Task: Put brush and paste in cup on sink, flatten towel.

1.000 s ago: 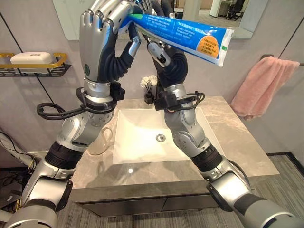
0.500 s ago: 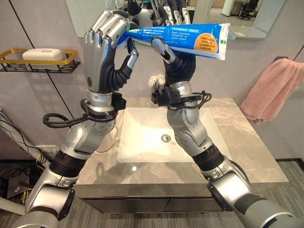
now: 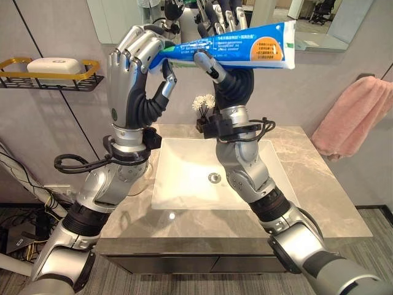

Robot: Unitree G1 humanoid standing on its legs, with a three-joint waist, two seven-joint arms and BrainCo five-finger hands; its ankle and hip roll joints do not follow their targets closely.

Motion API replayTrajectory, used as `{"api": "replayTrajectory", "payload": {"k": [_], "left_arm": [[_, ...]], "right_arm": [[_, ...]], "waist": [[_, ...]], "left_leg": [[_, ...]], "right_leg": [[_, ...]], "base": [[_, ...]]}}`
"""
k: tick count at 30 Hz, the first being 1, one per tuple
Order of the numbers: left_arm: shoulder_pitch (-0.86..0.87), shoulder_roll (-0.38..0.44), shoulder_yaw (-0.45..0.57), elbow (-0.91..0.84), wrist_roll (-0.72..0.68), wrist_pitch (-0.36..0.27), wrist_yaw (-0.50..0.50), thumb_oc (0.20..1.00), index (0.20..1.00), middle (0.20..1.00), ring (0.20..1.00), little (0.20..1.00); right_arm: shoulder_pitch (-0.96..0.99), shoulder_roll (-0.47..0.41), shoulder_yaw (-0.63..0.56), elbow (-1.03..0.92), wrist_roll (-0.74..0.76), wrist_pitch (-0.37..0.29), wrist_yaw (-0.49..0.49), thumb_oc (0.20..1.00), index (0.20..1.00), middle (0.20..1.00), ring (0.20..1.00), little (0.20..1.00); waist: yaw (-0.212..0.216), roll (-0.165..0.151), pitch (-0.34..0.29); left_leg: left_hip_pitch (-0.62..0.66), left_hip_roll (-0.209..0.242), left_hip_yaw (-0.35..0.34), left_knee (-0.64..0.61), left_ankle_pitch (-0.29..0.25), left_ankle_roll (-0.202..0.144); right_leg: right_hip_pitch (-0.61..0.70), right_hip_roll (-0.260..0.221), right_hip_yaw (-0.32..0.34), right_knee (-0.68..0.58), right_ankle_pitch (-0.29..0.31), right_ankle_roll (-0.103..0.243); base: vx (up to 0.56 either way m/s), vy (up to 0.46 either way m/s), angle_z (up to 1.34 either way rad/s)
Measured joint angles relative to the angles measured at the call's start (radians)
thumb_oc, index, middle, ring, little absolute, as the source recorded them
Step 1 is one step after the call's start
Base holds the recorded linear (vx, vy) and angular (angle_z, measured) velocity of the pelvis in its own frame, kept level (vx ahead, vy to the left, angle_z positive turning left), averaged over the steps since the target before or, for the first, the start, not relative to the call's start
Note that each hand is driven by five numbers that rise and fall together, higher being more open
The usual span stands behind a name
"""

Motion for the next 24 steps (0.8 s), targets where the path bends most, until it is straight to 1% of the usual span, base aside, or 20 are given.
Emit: {"api": "replayTrajectory", "payload": {"k": [3, 4, 7, 8, 9, 10, 19, 20, 21, 24], "left_arm": [[0.011, 0.0, 0.0, -0.001, -0.014, 0.0, -0.001, 0.2, 0.2, 0.2, 0.2, 0.2], [0.016, 0.0, 0.0, -0.001, -0.014, 0.0, -0.001, 0.2, 0.2, 0.2, 0.2, 0.2], [0.033, 0.0, 0.0, -0.001, -0.014, -0.003, -0.008, 0.2, 0.2, 0.2, 0.2, 0.2], [0.037, 0.0, -0.001, -0.001, -0.014, -0.006, -0.012, 0.2, 0.2, 0.2, 0.2, 0.2], [0.037, -0.001, -0.001, -0.001, -0.014, -0.007, -0.014, 0.2, 0.2, 0.2, 0.2, 0.2], [0.037, -0.003, -0.001, -0.001, -0.016, -0.006, -0.015, 0.2, 0.2, 0.2, 0.2, 0.2], [0.046, -0.015, -0.006, -0.009, -0.022, -0.015, -0.042, 0.2, 0.2, 0.2, 0.2, 0.2], [0.053, -0.021, -0.006, -0.012, -0.022, -0.015, -0.042, 0.529, 0.529, 0.529, 0.529, 0.529], [0.065, -0.025, -0.005, -0.021, -0.023, -0.015, -0.043, 1.0, 1.0, 1.0, 1.0, 1.0], [0.12, -0.043, 0.004, -0.035, -0.045, -0.011, -0.044, 1.0, 1.0, 1.0, 1.0, 1.0]], "right_arm": [[0.0, 0.003, 0.0, -0.009, -0.009, 0.0, 0.001, 0.796, 0.796, 0.796, 0.796, 0.796], [0.0, 0.003, 0.0, -0.009, -0.009, 0.0, 0.002, 0.595, 0.595, 0.595, 0.595, 0.595], [0.0, 0.004, 0.002, -0.009, -0.01, 0.0, 0.005, 0.432, 0.432, 0.432, 0.432, 0.432], [0.001, 0.003, 0.002, -0.01, -0.019, 0.0, 0.005, 0.275, 0.275, 0.275, 0.275, 0.275], [0.001, 0.004, 0.003, -0.011, -0.026, 0.0, 0.005, 0.213, 0.213, 0.213, 0.213, 0.213], [0.001, 0.004, 0.006, -0.012, -0.027, 0.0, 0.006, 0.2, 0.2, 0.2, 0.2, 0.2], [0.002, 0.001, 0.009, -0.04, -0.028, 0.0, 0.003, 0.2, 0.2, 0.2, 0.2, 0.2], [0.002, 0.0, 0.009, -0.04, -0.028, 0.0, 0.003, 0.2, 0.2, 0.2, 0.2, 0.2], [0.003, -0.001, 0.01, -0.04, -0.032, 0.001, 0.004, 0.2, 0.2, 0.2, 0.2, 0.2], [0.01, -0.01, -0.001, -0.041, -0.041, 0.001, -0.01, 0.2, 0.2, 0.2, 0.2, 0.2]], "waist": [[0.001, 0.001, 0.002], [0.001, 0.001, 0.002], [0.001, 0.004, 0.007], [0.001, 0.004, 0.01], [0.001, 0.005, 0.014], [0.001, 0.006, 0.015], [0.001, 0.017, 0.027], [0.001, 0.018, 0.03], [0.001, 0.018, 0.033], [0.002, 0.018, 0.039]], "left_leg": [[0.0, 0.0, 0.0, 0.0, 0.0, 0.0], [0.0, 0.0, 0.0, 0.0, 0.0, 0.0], [0.0, 0.0, -0.001, 0.0, 0.0, 0.0], [0.0, 0.0, -0.001, 0.0, 0.0, 0.0], [0.0, 0.0, -0.001, 0.0, 0.0, 0.0], [0.0, 0.0, -0.001, 0.0, 0.0, 0.0], [0.001, -0.001, -0.003, 0.0, -0.001, 0.002], [0.001, -0.001, -0.003, 0.0, -0.001, 0.002], [0.001, -0.001, -0.003, 0.0, -0.001, 0.002], [0.001, -0.002, -0.007, 0.0, -0.001, 0.002]], "right_leg": [[0.0, 0.0, 0.0, 0.0, 0.0, 0.0], [0.0, 0.0, 0.0, 0.0, 0.0, 0.0], [0.001, 0.0, -0.001, 0.0, -0.001, 0.0], [0.001, 0.0, -0.001, 0.0, -0.001, 0.0], [0.001, 0.0, -0.001, 0.0, -0.001, 0.0], [0.001, 0.0, -0.001, 0.0, -0.001, 0.0], [0.003, 0.0, -0.003, 0.0, -0.003, 0.0], [0.003, 0.0, -0.004, 0.0, -0.003, 0.0], [0.004, 0.0, -0.004, 0.0, -0.003, 0.0], [0.006, -0.001, -0.008, 0.0, -0.004, 0.0]], "base": [[0.0, 0.0, 0.0], [0.0, 0.0, 0.0], [0.0, 0.0, 0.0], [0.0, 0.0, 0.0], [0.0, 0.0, 0.0], [0.0, 0.0, 0.0], [0.0, 0.0, 0.0], [0.0, 0.0, 0.0], [0.0, 0.0, 0.0], [0.0, 0.004, 0.03]]}}
